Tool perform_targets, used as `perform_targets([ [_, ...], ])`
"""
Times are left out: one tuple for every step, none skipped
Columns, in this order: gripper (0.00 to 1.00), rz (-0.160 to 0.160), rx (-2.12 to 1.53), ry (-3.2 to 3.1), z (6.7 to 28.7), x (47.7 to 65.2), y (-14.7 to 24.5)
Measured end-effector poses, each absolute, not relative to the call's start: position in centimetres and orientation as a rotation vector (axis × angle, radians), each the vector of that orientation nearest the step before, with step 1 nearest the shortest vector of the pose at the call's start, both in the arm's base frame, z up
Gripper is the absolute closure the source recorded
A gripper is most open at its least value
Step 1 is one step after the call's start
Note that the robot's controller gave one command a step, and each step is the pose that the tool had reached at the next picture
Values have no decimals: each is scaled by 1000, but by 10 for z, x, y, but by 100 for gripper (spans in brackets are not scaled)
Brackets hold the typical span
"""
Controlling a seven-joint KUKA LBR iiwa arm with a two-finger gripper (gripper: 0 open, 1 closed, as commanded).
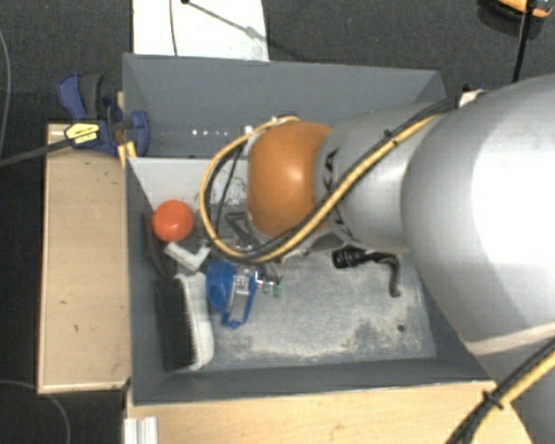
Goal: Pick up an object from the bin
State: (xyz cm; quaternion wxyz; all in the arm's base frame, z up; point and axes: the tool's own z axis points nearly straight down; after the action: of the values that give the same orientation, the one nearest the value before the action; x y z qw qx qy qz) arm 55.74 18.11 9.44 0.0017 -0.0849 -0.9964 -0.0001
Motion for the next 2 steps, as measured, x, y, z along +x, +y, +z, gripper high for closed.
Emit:
perform_targets([
  [100, -3, -271, -3123, 76, 544, 183],
  [100, -3, -271, -3123, 76, 544, 183],
])
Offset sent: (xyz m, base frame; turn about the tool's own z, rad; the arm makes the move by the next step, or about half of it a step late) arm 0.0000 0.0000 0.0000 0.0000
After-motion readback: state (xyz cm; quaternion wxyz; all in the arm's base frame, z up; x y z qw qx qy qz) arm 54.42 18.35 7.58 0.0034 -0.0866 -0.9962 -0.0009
